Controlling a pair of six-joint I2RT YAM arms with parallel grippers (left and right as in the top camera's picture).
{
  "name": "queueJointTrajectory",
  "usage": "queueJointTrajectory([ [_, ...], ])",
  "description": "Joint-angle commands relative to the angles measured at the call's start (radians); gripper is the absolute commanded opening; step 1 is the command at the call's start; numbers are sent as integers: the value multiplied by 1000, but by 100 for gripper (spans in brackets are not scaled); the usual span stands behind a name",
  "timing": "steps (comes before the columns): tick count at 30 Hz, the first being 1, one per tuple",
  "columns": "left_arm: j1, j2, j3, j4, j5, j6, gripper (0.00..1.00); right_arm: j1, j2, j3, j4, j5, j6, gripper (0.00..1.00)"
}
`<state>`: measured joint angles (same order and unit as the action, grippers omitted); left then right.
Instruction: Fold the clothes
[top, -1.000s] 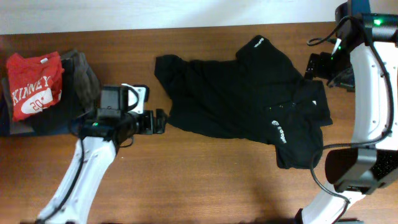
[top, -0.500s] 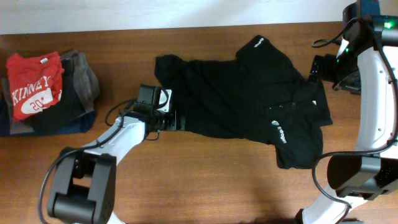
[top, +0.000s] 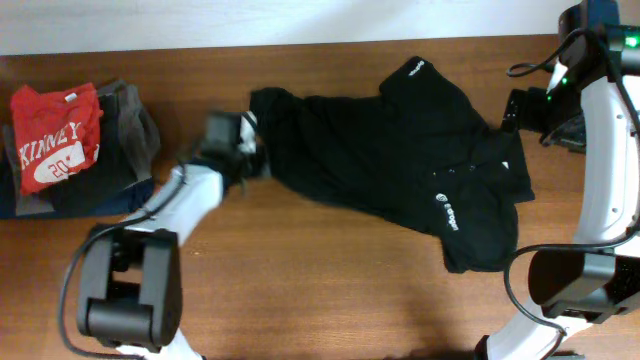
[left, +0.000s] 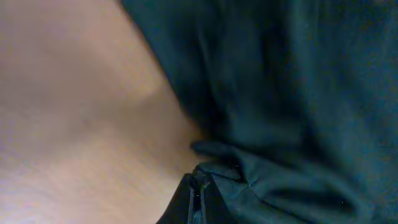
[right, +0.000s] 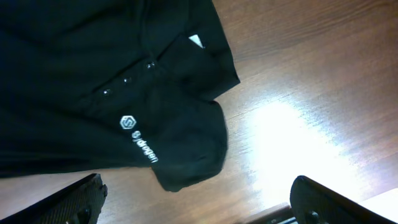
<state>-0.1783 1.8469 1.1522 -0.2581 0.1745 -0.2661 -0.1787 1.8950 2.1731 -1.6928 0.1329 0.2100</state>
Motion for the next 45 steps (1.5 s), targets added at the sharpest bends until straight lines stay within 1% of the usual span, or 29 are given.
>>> queueJointTrajectory([
  [1,140,-72,271,19,-104,9,0,-19,-38,-3,-6,-10,0,99],
  [4,217,-49,467,23,-104,9,0,-20,-38,-3,-6,-10,0,99],
  [5,230,-40,517,2,-101,9,5,-20,-38,-3,-6,-10,0,99],
  [6,237,-33,558,-42,-80,9,56,-20,-38,-3,-6,-10,0,99],
  [7,237,-33,568,-80,-55,9,99,-20,-38,-3,-6,-10,0,99],
  [8,235,-33,568,-118,-28,9,99,-20,-38,-3,-6,-10,0,99],
  [9,230,-33,568,-191,18,9,99,-20,-38,-3,-6,-10,0,99],
  [10,220,-31,567,-344,71,9,99,-20,-38,-3,-6,-10,0,99],
  [11,209,-26,567,-452,73,9,99,-20,-38,-3,-6,-10,0,99],
  [12,192,-15,567,-595,69,9,99,-20,-38,-3,-6,-10,0,99],
  [13,179,-5,564,-689,69,9,99,-20,-38,-3,-6,-9,0,99],
  [15,152,7,549,-764,69,9,99,-20,-38,-3,-6,-10,0,99],
  [21,6,77,417,-771,69,-2,99,-20,-38,-3,-6,-26,-15,99],
  [25,-81,161,321,-723,68,-86,99,-20,-38,-3,-6,-28,-15,99],
  [28,-117,205,308,-698,69,-89,99,-20,-38,-3,-6,-28,-15,99],
  [29,-129,218,308,-680,66,-89,96,-20,-38,-3,-6,-28,-15,99],
  [30,-137,226,308,-657,61,-89,89,-20,-38,-3,-6,-28,-15,99],
  [32,-146,231,308,-630,59,-89,53,-20,-38,-3,-6,-28,-15,99],
  [33,-148,233,308,-624,53,-89,39,-20,-38,-3,-6,-28,-16,99],
  [34,-148,233,308,-629,37,-89,11,-20,-38,-3,-6,-28,-18,99],
  [35,-148,233,308,-638,27,-89,0,-20,-38,-3,-6,-28,-19,99],
  [37,-145,232,308,-690,-15,-89,0,-20,-38,-3,-6,-28,-19,99],
  [39,-126,222,308,-792,-93,-89,0,-20,-38,-3,-6,-28,-19,99],
  [41,-79,179,308,-917,-278,-89,0,-20,-38,-3,-5,-27,-21,99],
  [43,-16,122,308,-988,-452,-89,0,-20,-38,-3,-2,-28,-23,99],
  [44,28,84,308,-1011,-523,-95,0,-20,-37,-3,-2,-28,-23,99],
  [45,94,33,308,-1026,-589,-124,0,-20,-37,-3,-2,-29,-31,99],
])
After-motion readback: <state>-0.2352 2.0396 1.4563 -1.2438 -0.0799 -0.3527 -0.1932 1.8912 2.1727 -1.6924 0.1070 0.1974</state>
